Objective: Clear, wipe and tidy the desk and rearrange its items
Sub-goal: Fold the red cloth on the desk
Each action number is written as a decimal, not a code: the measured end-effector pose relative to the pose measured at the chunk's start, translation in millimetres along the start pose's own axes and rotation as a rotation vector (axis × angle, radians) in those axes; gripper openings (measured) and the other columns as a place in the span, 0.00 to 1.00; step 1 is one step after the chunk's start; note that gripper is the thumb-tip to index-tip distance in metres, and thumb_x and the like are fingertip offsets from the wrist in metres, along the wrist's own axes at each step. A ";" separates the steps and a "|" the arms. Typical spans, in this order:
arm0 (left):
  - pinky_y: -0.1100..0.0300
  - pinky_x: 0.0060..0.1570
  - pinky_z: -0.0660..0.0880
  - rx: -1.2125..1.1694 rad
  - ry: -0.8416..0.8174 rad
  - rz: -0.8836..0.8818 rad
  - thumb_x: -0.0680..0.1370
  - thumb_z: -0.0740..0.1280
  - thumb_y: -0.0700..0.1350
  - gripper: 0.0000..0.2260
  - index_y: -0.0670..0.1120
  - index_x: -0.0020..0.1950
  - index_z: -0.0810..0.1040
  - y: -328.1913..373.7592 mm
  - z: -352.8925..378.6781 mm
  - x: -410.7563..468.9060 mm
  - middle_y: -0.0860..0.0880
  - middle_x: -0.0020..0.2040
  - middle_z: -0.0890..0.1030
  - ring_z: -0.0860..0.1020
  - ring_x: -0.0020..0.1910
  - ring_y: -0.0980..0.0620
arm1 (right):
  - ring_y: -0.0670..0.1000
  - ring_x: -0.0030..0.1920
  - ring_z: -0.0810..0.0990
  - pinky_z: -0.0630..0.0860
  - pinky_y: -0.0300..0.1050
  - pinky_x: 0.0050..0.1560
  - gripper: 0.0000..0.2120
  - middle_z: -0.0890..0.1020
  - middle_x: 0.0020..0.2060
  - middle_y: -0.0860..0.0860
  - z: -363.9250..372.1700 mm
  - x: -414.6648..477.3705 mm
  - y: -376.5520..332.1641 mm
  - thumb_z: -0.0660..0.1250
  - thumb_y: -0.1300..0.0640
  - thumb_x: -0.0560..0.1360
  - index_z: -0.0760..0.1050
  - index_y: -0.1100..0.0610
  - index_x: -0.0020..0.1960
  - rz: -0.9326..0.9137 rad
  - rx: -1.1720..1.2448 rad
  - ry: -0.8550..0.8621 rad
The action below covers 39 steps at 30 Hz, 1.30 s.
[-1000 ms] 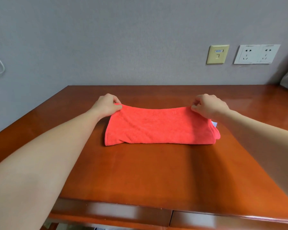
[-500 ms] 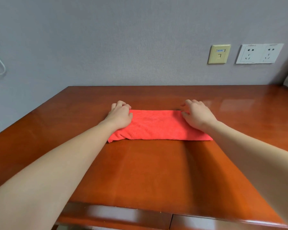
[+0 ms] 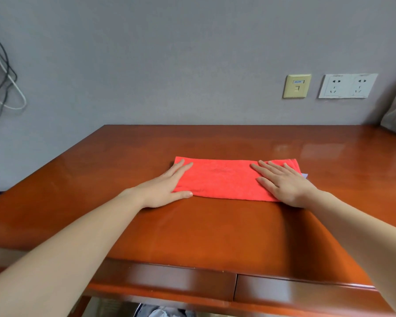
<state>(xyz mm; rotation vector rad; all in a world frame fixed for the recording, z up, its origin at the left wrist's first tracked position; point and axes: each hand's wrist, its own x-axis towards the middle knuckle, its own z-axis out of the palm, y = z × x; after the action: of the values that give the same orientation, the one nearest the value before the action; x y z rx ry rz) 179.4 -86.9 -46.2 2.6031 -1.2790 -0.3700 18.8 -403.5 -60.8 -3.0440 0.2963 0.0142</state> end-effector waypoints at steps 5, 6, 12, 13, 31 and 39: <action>0.52 0.70 0.69 0.536 0.111 0.135 0.83 0.59 0.41 0.29 0.57 0.80 0.52 -10.7 -19.3 -6.3 0.53 0.80 0.58 0.68 0.74 0.49 | 0.45 0.79 0.44 0.41 0.50 0.78 0.26 0.47 0.79 0.42 0.6 -6.3 2.7 0.40 0.38 0.81 0.41 0.37 0.78 0.009 -0.007 0.006; 0.53 0.71 0.67 0.567 0.146 0.137 0.82 0.58 0.38 0.30 0.57 0.80 0.52 -11.8 -20.5 -7.2 0.53 0.80 0.58 0.66 0.75 0.49 | 0.45 0.79 0.44 0.40 0.50 0.78 0.26 0.47 0.79 0.42 0.1 -7.2 2.0 0.40 0.38 0.81 0.41 0.38 0.78 0.011 -0.007 0.003; 0.48 0.76 0.57 0.221 -0.036 -0.073 0.74 0.55 0.28 0.39 0.61 0.79 0.57 -3.2 -34.3 -4.4 0.59 0.80 0.53 0.54 0.79 0.49 | 0.48 0.79 0.44 0.40 0.53 0.77 0.27 0.49 0.79 0.44 -11.8 -4.3 -14.3 0.45 0.41 0.83 0.45 0.44 0.80 0.088 0.005 -0.004; 0.46 0.77 0.55 0.150 0.056 -0.088 0.74 0.55 0.28 0.37 0.59 0.77 0.62 6.8 -36.9 0.9 0.57 0.80 0.55 0.54 0.79 0.49 | 0.48 0.79 0.44 0.40 0.53 0.77 0.27 0.49 0.79 0.44 -14.2 -0.6 -20.2 0.46 0.41 0.83 0.46 0.45 0.80 0.100 0.022 0.014; 0.40 0.75 0.38 0.157 0.031 -0.169 0.77 0.42 0.72 0.32 0.64 0.79 0.43 45.6 14.6 34.6 0.58 0.80 0.41 0.40 0.79 0.53 | 0.52 0.79 0.40 0.37 0.55 0.76 0.38 0.47 0.80 0.47 -1.4 -1.5 -13.6 0.40 0.27 0.75 0.46 0.45 0.80 0.233 0.053 0.035; 0.48 0.77 0.39 -0.002 -0.171 -0.208 0.80 0.47 0.68 0.31 0.60 0.80 0.43 42.9 -0.7 16.0 0.56 0.81 0.39 0.38 0.79 0.53 | 0.56 0.79 0.49 0.47 0.55 0.77 0.23 0.61 0.77 0.52 -5.3 -1.8 -62.9 0.52 0.54 0.81 0.62 0.52 0.76 0.139 0.036 0.178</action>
<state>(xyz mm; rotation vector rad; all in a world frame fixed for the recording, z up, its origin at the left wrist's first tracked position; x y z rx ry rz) 157.2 -125.3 -34.6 2.7609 -1.0554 -0.6417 29.2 -342.0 -50.3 -2.9865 0.5137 -0.2518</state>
